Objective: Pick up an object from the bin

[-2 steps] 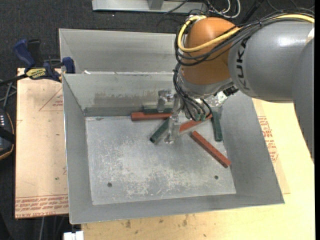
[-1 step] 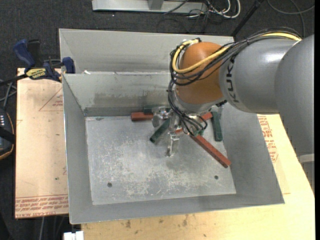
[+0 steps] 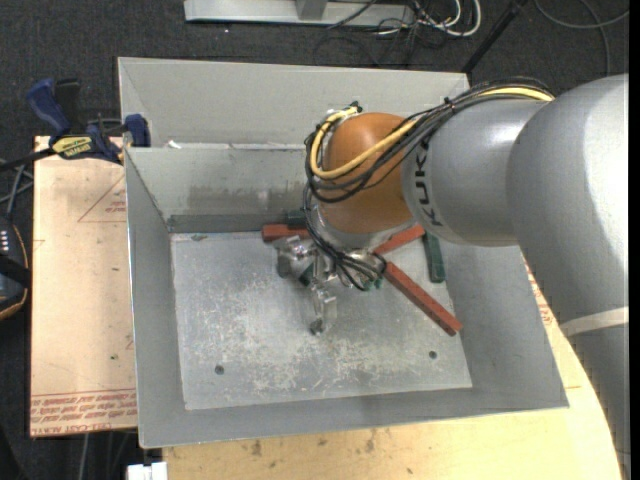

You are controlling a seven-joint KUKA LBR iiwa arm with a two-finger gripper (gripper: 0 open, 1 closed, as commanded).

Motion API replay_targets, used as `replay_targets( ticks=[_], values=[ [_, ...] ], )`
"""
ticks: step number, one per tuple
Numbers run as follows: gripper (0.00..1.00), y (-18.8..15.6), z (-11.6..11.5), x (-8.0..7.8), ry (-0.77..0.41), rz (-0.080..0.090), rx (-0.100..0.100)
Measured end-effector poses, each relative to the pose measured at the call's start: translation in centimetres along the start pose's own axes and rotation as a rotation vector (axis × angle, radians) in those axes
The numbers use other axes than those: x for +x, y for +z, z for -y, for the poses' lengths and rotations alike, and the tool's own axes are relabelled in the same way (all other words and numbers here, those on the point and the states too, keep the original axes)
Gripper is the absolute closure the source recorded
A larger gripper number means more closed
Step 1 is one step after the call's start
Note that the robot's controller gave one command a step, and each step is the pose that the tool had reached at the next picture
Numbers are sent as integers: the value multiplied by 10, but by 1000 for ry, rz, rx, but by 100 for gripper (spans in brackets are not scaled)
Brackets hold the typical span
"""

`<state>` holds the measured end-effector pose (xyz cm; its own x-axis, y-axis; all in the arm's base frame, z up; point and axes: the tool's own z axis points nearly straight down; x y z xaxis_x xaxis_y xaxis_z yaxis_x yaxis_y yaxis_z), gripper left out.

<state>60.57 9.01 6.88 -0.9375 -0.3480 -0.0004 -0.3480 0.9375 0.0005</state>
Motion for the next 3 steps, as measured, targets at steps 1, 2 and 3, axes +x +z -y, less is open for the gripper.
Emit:
replay_targets(
  ticks=[1, 2, 3],
  values=[
    [0, -2, 61, -6, -3, 4, -2],
    [100, -3, 72, 13, 222, 4, -1],
    [100, -3, 72, 13, 223, 4, -1]
  ],
)
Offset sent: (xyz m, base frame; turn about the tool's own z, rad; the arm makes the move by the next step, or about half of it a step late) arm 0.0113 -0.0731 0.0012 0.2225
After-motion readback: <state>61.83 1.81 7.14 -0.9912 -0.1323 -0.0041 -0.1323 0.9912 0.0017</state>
